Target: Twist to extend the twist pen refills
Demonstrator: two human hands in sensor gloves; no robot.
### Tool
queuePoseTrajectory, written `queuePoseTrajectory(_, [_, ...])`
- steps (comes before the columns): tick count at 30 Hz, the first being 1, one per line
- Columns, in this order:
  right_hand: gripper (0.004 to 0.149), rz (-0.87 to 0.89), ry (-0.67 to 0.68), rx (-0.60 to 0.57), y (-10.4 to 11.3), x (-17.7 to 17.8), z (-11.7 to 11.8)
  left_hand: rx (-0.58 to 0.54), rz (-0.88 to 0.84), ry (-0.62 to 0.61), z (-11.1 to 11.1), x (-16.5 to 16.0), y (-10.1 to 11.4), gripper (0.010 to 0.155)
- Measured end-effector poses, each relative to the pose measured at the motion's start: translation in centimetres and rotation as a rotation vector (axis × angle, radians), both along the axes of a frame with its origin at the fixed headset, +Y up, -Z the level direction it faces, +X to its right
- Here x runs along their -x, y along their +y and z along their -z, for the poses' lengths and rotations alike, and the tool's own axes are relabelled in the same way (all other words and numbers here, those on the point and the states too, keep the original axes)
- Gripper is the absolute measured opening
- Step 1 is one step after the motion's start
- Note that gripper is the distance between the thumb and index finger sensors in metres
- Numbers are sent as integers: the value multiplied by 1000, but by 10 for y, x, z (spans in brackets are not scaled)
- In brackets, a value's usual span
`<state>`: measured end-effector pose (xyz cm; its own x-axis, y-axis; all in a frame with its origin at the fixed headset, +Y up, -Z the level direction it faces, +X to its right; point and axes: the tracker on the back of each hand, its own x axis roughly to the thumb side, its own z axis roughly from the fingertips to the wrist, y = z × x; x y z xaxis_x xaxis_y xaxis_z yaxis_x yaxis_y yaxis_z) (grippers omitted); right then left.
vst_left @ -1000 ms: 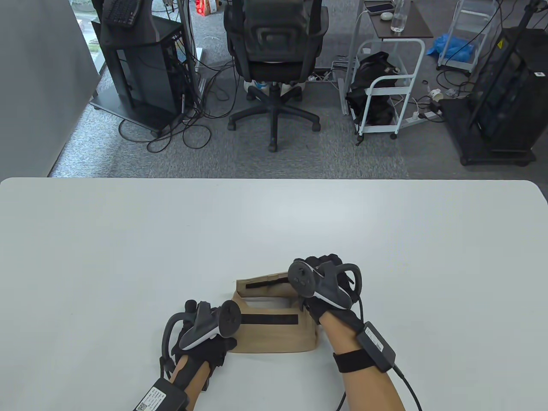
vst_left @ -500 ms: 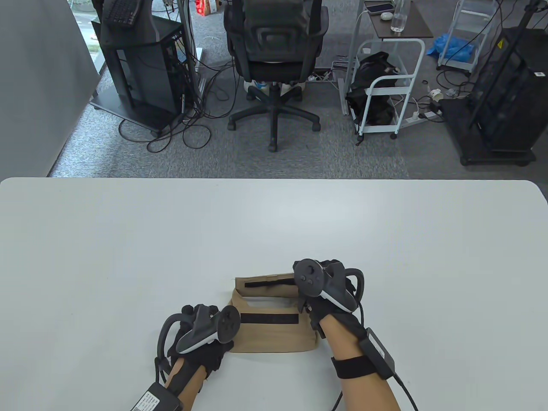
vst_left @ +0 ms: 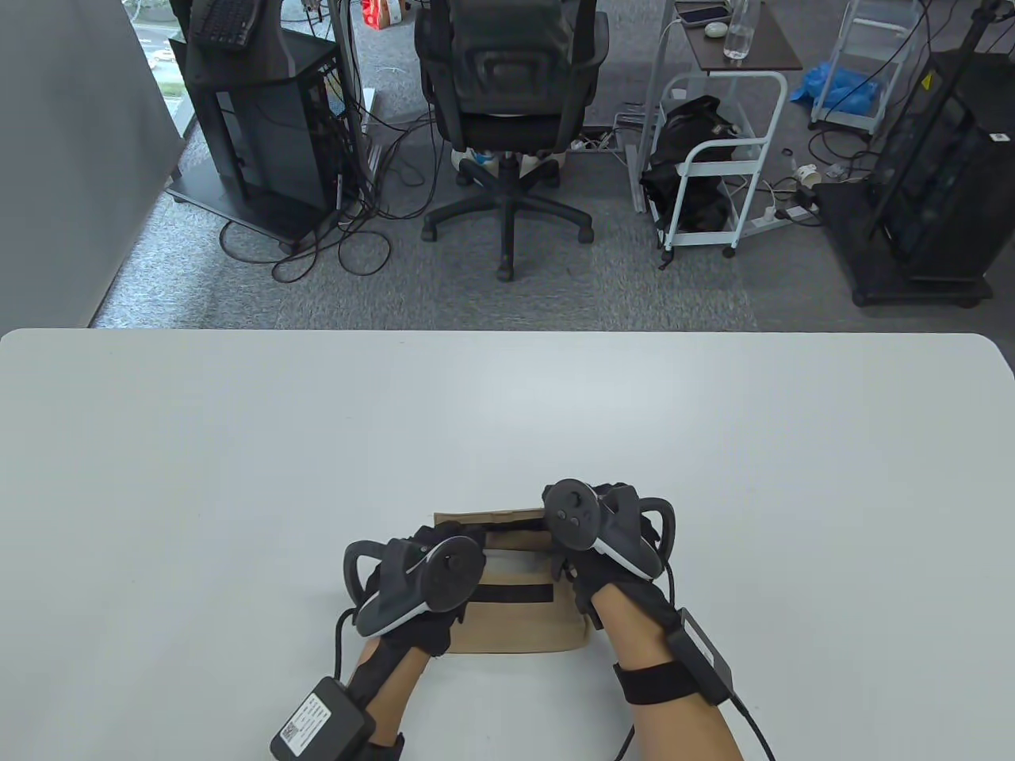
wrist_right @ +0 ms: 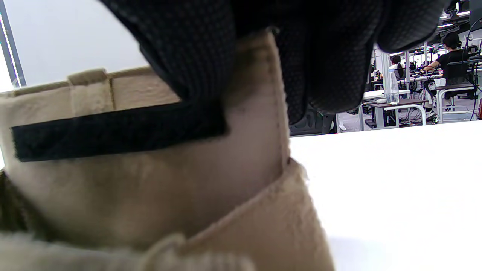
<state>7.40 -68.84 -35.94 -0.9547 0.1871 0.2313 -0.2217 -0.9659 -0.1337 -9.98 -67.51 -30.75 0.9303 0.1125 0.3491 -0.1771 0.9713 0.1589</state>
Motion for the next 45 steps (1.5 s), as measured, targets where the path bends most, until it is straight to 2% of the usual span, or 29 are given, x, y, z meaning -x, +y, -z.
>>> queuePoseTrajectory(5, [44, -12, 5, -5, -1, 2, 0, -80, 191, -8, 10, -17, -16, 41])
queuePoseTrajectory(8, [44, -16, 7, -8, -1, 3, 0, -18, 181, -14, 13, -15, -23, 41])
queuePoseTrajectory(11, [44, -14, 7, -4, -1, 3, 0, 93, 201, -64, 15, -13, -26, 42])
queuePoseTrajectory(14, [44, -15, 7, -2, -1, 3, 0, 157, 186, -121, 12, -13, -26, 43])
queuePoseTrajectory(22, [45, -18, 2, 3, 0, 3, -1, 180, 150, -301, -6, -20, -25, 46])
queuePoseTrajectory(27, [45, -22, 1, 7, 0, 3, -2, 286, 86, -367, -6, -26, -36, 45])
queuePoseTrajectory(30, [45, -22, -2, 7, 0, 2, -2, 413, 113, -338, -3, -27, -45, 46])
queuePoseTrajectory(33, [45, -24, -4, 7, 0, 3, -2, 467, 180, -256, -1, -22, -51, 62])
queuePoseTrajectory(37, [46, -30, -6, 8, 1, 3, -2, 478, 209, -165, -1, -15, -53, 83])
queuePoseTrajectory(42, [46, -30, -9, 19, 1, 2, -2, 511, 206, -98, 1, -11, -59, 96])
queuePoseTrajectory(45, [47, -32, -12, 33, 1, 1, -2, 510, 186, -81, 2, -8, -61, 98])
